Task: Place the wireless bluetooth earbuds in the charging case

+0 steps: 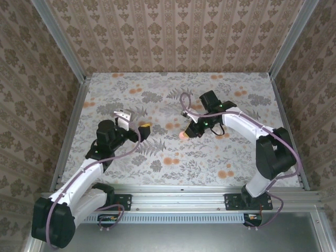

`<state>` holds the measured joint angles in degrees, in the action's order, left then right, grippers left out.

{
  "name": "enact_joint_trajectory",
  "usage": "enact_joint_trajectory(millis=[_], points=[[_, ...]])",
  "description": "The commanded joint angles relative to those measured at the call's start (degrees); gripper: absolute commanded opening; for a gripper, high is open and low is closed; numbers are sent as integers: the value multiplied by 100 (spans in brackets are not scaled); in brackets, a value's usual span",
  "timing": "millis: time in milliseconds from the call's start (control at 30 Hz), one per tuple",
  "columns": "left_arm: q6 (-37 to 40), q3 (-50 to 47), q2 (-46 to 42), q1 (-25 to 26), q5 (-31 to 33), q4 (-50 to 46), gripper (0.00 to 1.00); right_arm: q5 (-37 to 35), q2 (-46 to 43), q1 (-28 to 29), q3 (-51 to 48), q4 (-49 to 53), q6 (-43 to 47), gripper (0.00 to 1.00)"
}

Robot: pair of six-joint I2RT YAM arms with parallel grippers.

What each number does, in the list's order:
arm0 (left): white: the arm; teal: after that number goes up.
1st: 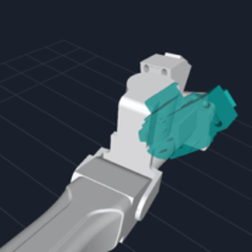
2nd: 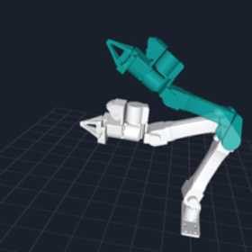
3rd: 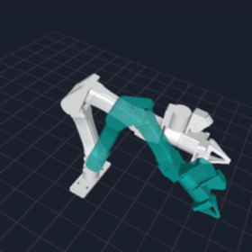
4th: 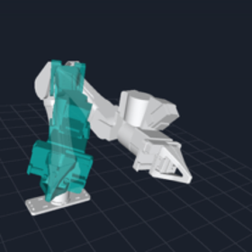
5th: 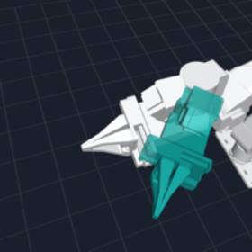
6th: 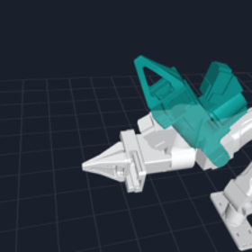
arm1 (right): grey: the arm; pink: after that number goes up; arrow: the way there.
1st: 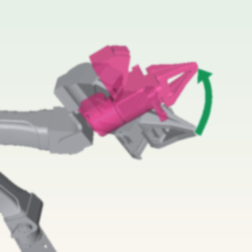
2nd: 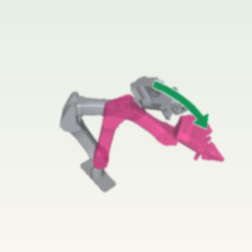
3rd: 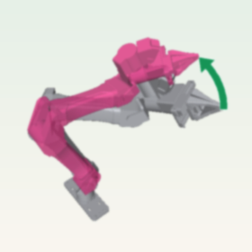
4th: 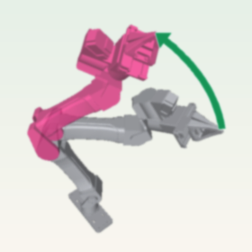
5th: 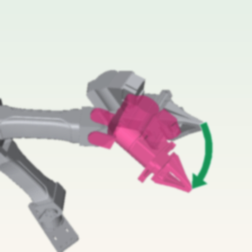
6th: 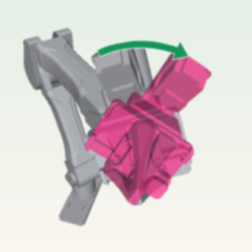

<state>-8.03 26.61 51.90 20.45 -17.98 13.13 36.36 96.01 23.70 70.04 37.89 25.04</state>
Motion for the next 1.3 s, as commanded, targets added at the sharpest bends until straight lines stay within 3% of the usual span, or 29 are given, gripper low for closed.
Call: enact_joint_trajectory(millis=[0, 433, 800, 1100, 1267], points=[[-333, 151, -23, -122, 597, -399, 100, -587, 341, -39, 269, 700, -148, 13], [-392, 459, 260, -453, 707, -1100, 100, -1240, 1116, -187, 758, 1367, -177, 14], [-445, 481, 513, -602, 543, -1028, 100, -1582, 1577, -240, 907, 1519, -247, 15], [-384, 680, 620, -801, 615, -1324, 100, -1840, 1566, -471, 914, 1154, -504, 39], [-394, 823, 563, -1145, 1390, -1781, 100, -2045, 1322, -542, 867, 875, -570, 45]])
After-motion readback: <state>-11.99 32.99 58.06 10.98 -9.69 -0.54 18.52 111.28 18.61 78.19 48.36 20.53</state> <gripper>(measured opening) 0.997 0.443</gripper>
